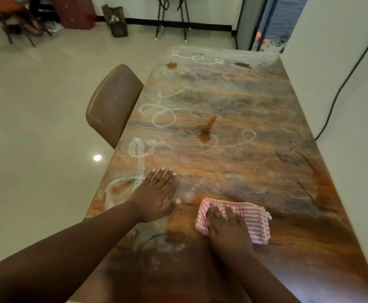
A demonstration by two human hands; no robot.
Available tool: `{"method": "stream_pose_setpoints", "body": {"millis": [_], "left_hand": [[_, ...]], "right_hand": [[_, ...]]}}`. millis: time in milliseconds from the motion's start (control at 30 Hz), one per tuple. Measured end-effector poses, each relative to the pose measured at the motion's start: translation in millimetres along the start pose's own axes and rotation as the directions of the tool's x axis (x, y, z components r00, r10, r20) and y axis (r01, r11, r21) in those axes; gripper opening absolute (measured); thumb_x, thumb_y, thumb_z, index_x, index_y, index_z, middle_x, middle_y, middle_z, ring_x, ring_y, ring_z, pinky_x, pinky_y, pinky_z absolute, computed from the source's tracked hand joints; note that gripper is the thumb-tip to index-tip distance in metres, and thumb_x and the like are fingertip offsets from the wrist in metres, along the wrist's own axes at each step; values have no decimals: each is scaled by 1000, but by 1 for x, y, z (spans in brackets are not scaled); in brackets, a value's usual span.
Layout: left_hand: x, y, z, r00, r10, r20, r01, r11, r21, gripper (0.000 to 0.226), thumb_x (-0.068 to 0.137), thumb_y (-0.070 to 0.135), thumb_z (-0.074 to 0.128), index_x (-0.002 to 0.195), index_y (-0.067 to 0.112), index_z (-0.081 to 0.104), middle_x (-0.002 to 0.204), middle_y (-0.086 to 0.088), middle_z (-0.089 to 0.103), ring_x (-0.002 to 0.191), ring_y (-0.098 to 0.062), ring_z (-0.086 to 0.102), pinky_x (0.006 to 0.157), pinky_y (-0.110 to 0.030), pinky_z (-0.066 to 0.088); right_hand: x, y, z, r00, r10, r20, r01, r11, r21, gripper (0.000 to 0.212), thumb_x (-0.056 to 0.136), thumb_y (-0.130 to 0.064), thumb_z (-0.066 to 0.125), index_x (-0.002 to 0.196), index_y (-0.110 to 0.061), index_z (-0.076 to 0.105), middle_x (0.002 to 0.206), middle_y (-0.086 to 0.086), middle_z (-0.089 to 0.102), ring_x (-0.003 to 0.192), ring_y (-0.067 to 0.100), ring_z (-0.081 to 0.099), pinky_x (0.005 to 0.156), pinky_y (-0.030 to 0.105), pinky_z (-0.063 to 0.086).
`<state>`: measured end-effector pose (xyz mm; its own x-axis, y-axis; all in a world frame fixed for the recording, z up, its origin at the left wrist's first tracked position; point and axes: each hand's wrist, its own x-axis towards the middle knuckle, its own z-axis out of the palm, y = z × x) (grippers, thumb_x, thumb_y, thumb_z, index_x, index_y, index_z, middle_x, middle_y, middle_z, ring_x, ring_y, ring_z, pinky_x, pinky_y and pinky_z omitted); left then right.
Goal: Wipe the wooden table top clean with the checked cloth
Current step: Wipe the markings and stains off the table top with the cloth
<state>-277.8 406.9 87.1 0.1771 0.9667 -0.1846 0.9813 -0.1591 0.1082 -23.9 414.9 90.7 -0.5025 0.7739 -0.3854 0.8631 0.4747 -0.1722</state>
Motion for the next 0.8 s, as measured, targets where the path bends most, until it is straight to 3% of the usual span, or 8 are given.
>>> {"method": "stream_pose_setpoints", "body": {"millis": [67,167,233,300,400,567,733,800], "left_hand": [[-12,6,3,1000,-25,6,25,1000,0,99,73,77,-20,150,15,-11,159,-5,-12,144,-18,-20,114,-35,-18],[-33,13,4,1000,-23,1,23,1000,-8,92,80,74,-11,150,14,-7,158,-8,-6,144,-22,-17,114,-36,-17],[-47,11,3,1000,-31,-1,31,999,-14,94,80,75,-12,149,12,-5,158,-9,-5,143,-24,-16,113,-37,-16],[-58,5,0,998,-48,-32,49,999,4,92,84,75,-7,150,11,0,158,-8,0,144,-25,-12,114,-39,-11],[-71,-10,2,996,-83,-38,83,997,-1,86,91,71,5,151,10,10,157,-10,12,145,-28,-2,114,-41,-6],[-76,-37,16,993,-119,-26,119,993,-9,91,86,74,-4,150,10,5,157,-11,7,145,-29,-5,113,-38,-11],[-75,-74,26,998,-63,-8,63,998,-10,94,77,73,-18,150,15,-8,159,-9,-8,144,-22,-18,114,-37,-17],[-77,-99,24,998,-59,-6,59,998,-17,94,76,73,-18,151,17,-9,159,-8,-8,145,-21,-16,115,-38,-16]], "right_hand": [[25,-28,2,999,-46,-26,47,998,35,51,100,-31,21,150,-27,15,158,-5,10,144,27,6,114,45,-3],[27,-82,14,958,-284,44,285,959,0,48,97,-35,33,144,-26,35,156,4,21,143,31,10,113,51,0],[7,-95,32,867,-488,103,496,865,-80,44,88,-39,39,127,-31,56,142,-1,46,134,31,36,107,54,25],[-14,-80,34,866,-488,104,495,868,-47,44,73,-47,41,109,-42,66,120,-18,63,110,19,62,92,43,47],[-16,-39,29,923,-383,28,384,923,-33,46,78,-47,38,119,-43,60,124,-19,60,111,16,61,107,33,27],[28,-66,10,988,-151,-24,149,987,-50,53,100,-33,19,151,-26,8,158,-6,4,145,26,2,114,44,-3],[38,-162,29,974,-222,44,223,974,-41,64,89,-46,5,150,-28,6,158,-4,2,144,28,-3,110,49,-11],[15,-170,38,962,-264,73,269,961,-65,62,85,-46,16,145,-33,25,153,-10,25,142,27,20,113,46,-1]]}}
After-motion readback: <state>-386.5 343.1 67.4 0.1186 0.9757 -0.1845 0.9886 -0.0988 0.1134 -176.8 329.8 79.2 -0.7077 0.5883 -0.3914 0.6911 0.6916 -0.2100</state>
